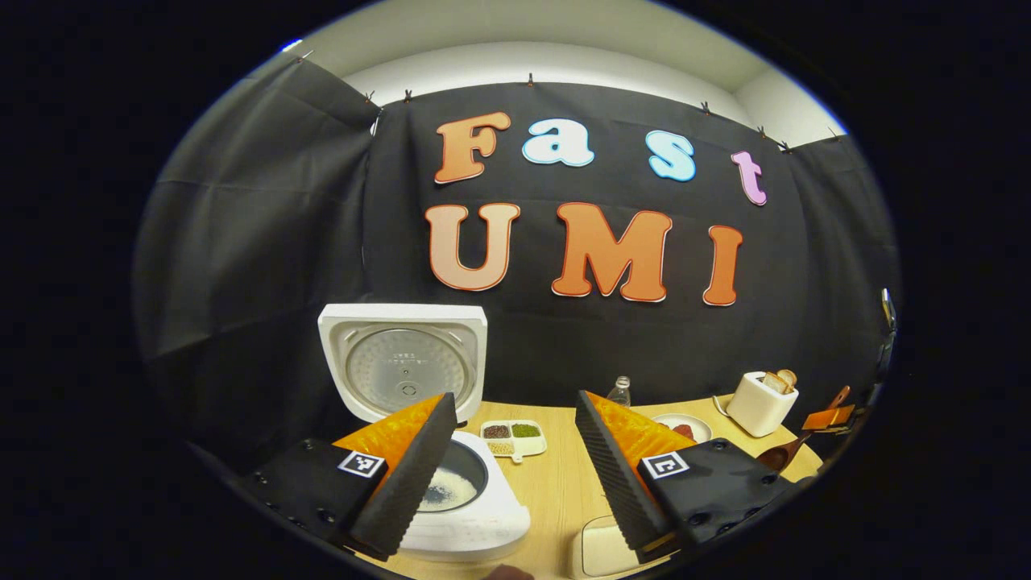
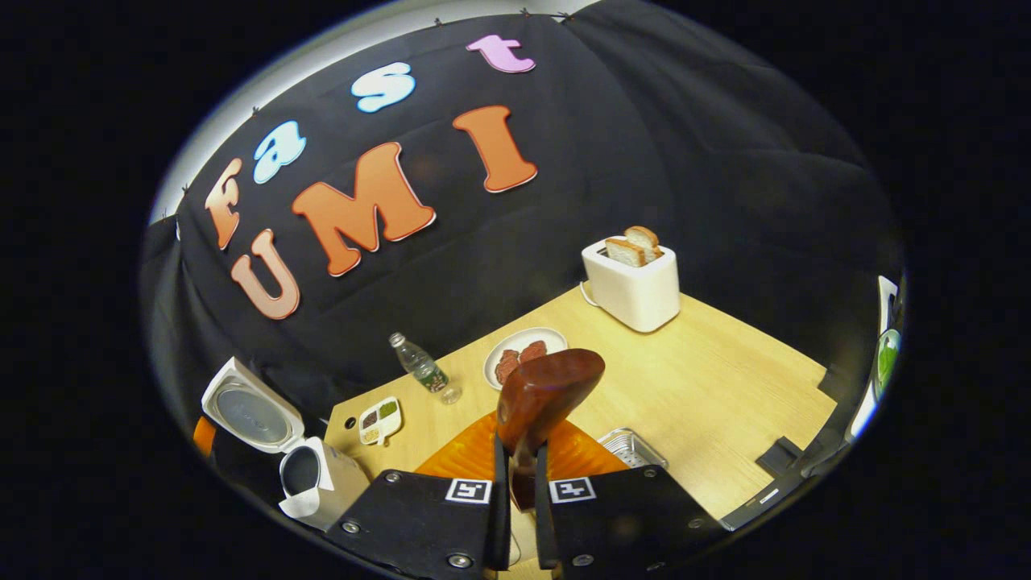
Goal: Close the left gripper, press the button to open the rice cooker; take a wooden spoon from the chopstick holder with the right hand, scoop a spoonful of rice and pour it into the rice cooker, then put the wooden spoon back into the chopstick holder.
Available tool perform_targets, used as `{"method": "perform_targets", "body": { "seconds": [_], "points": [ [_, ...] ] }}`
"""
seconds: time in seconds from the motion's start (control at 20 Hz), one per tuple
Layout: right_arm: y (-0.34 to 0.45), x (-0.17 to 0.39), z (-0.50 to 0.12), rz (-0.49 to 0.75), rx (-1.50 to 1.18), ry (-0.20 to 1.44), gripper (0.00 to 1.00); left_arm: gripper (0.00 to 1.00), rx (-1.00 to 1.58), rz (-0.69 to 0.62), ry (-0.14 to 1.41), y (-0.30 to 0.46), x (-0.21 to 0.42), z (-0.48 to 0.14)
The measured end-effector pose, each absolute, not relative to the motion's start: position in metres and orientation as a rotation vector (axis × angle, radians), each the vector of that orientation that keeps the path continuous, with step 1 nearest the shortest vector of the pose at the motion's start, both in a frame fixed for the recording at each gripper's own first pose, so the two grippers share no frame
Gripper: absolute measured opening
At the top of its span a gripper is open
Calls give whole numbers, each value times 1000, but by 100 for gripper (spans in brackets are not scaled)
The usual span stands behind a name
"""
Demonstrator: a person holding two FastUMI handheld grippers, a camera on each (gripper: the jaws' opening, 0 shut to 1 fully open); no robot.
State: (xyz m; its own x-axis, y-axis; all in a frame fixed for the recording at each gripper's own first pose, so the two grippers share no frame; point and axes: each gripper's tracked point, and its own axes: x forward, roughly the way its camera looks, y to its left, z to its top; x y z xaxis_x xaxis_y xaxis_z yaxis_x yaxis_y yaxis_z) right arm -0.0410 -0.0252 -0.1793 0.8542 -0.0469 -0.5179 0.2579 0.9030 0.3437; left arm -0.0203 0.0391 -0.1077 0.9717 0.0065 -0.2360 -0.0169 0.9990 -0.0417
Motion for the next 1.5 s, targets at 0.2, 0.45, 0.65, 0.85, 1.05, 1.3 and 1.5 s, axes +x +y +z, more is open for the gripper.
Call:
{"method": "perform_targets", "body": {
  "seconds": [0.2, 0.45, 0.65, 0.85, 1.05, 1.3, 1.5],
  "points": [
    [16, -47, -189, -86, 378, 561, 12, 100, -25, 47, 243, 65, -23, -113],
    [61, -54, -219, -13, 284, 618, 12, 100, -17, 82, 255, 88, -29, -117],
    [76, -58, -244, 1, 153, 630, 12, 100, 4, 100, 261, 104, -34, -119],
    [88, -61, -262, 21, 66, 632, 12, 100, 3, 93, 286, 113, -36, -125],
    [80, -60, -269, -21, -22, 597, 12, 100, -2, 87, 305, 119, -35, -131],
    [85, -65, -293, -31, -196, 540, 12, 100, 21, 56, 313, 117, -30, -133],
    [98, -73, -306, 7, -234, 519, 12, 100, 31, 28, 323, 114, -25, -136]
  ]
}}
